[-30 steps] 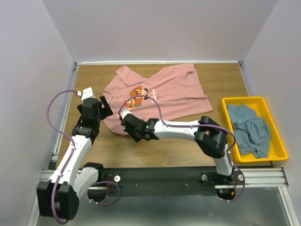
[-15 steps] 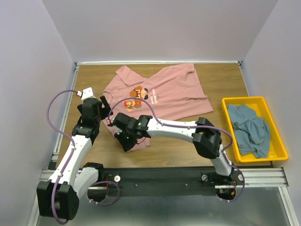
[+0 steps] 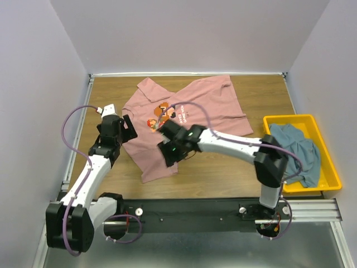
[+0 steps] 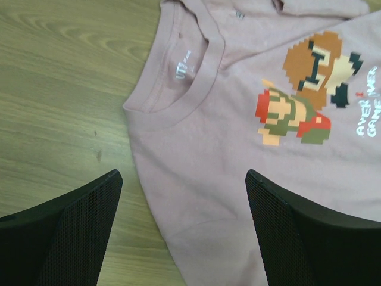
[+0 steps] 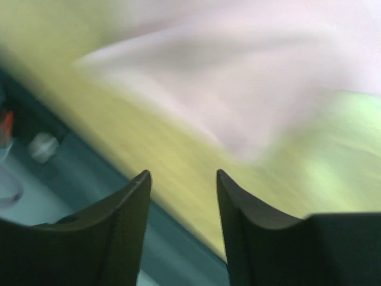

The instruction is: Fold and stack the t-shirts

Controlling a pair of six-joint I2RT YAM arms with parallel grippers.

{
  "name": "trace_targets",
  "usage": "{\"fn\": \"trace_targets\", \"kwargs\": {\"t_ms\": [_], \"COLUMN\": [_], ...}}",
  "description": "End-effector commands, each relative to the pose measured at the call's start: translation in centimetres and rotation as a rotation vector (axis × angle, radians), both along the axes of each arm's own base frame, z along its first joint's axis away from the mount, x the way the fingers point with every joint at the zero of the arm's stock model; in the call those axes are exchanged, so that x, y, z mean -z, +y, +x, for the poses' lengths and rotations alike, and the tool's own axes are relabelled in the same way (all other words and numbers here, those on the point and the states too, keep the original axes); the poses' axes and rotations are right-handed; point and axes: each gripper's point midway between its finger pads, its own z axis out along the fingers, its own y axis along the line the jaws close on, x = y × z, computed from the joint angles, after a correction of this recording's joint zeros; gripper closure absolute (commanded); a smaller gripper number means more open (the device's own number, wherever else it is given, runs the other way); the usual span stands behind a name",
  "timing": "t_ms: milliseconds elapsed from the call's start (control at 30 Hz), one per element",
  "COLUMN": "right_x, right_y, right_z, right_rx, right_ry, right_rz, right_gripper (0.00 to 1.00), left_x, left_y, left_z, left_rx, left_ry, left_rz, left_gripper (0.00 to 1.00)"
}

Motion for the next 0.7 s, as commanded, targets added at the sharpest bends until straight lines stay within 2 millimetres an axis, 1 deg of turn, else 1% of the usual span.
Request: {"fn": "trace_targets", "kwargs": {"t_ms": [0,33,67,100,133,167,200,233,333,433,567,600,667], "right_x": [-1.2,-1.3,-1.3,-1.3,-1.3,-1.3,-1.4,-1.3,-1.1,-0.7,0.9,1.0,1.5], "right_y": [-11.2,-13.0,-15.1,-18.4,-19.6,-20.8,-22.9,-23.3,-25.2,-26.0,-27.0,-27.3,-27.8], "right_z": [10.7,12.1,13.4,15.0,15.9,16.6,17.9,18.1,19.3,20.0,20.0,20.4,21.1], "right_rx": [0.426,0.481,0.539,0.630,0.672,0.713,0.784,0.812,0.892,0.911,0.919,0.926,0.935], "right_ry": [-0.168,-0.187,-0.215,-0.217,-0.225,-0.219,-0.209,-0.195,-0.192,-0.201,-0.171,-0.184,-0.194], "right_rz": [-0.112,-0.124,-0.147,-0.161,-0.154,-0.142,-0.125,-0.085,-0.030,0.000,-0.011,-0.002,0.001], "right_gripper": [0.43,0.42,0.41,0.41,0.40,0.40,0.40,0.40,0.40,0.40,0.40,0.40,0.40], "left_x": [3.4,4.0,5.4,6.1,6.7,7.9,8.4,9.4,10.4,10.9,12.3,13.3,13.9], "left_y": [-2.2,-2.9,-3.2,-3.4,-3.7,-4.0,-4.0,-3.8,-3.1,-2.6,-1.9,-1.3,-0.7], "left_z": [0.2,0.3,0.5,0.6,0.6,0.7,0.7,0.6,0.9,1.3,2.2,2.2,3.0], "left_rx": [0.076,0.088,0.088,0.090,0.087,0.078,0.069,0.051,-0.026,-0.076,-0.112,-0.114,-0.113], "left_ry": [0.118,0.142,0.190,0.214,0.238,0.281,0.299,0.332,0.357,0.370,0.423,0.455,0.469], "left_rz": [-0.071,-0.104,-0.115,-0.126,-0.139,-0.152,-0.156,-0.150,-0.146,-0.146,-0.098,-0.062,-0.032], "left_gripper": [0.08,0.09,0.09,0.09,0.09,0.09,0.11,0.12,0.15,0.19,0.20,0.20,0.20]}}
